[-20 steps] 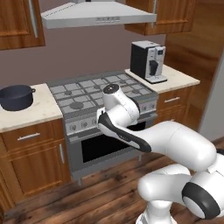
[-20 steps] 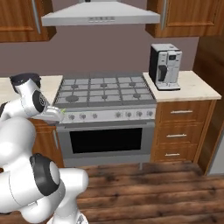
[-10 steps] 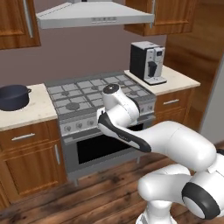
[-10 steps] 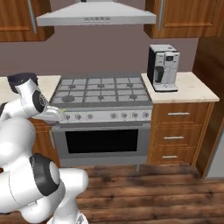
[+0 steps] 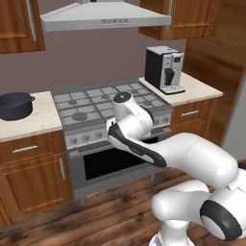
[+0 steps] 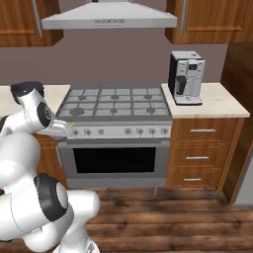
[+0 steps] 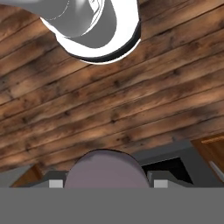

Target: Turn on the sink faucet. Then move the eggplant from the counter to the sink. Turn off the sink. Move the vegetable from the sink to the pot next to the stove. Finally move the pot to the front left burner.

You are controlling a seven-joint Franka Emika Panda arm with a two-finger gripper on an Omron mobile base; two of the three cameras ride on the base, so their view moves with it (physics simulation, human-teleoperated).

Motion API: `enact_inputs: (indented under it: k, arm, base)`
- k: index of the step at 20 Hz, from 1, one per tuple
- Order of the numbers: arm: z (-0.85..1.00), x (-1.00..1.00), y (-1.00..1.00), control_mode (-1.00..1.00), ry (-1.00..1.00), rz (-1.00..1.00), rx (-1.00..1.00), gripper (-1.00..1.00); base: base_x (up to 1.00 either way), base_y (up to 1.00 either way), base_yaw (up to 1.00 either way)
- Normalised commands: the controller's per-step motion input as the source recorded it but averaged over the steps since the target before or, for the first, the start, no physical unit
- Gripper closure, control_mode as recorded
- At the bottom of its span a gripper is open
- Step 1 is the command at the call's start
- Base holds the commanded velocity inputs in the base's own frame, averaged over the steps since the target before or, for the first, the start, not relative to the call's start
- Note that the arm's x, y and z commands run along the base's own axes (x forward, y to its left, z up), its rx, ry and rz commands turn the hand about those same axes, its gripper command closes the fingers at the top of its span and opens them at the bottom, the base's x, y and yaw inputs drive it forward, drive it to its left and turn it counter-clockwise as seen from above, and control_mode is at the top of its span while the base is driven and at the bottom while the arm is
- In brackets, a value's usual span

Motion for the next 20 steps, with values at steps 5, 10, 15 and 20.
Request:
enact_inputs:
  k: [5, 10, 15, 20]
  arm:
    - [0.00, 0.00, 0.00, 1.00, 0.00, 0.00, 0.00, 1.00]
    - [0.00, 0.00, 0.00, 1.00, 0.00, 0.00, 0.00, 1.00]
    - [0.00, 0.00, 0.00, 1.00, 0.00, 0.00, 0.00, 1.00]
    - [0.00, 0.00, 0.00, 1.00, 0.00, 0.00, 0.00, 1.00]
  base:
    - [0.18, -0.03, 0.11]
    - [0.21, 0.00, 0.12]
    - [0.24, 0.00, 0.11]
    - [0.31, -0.04, 0.08]
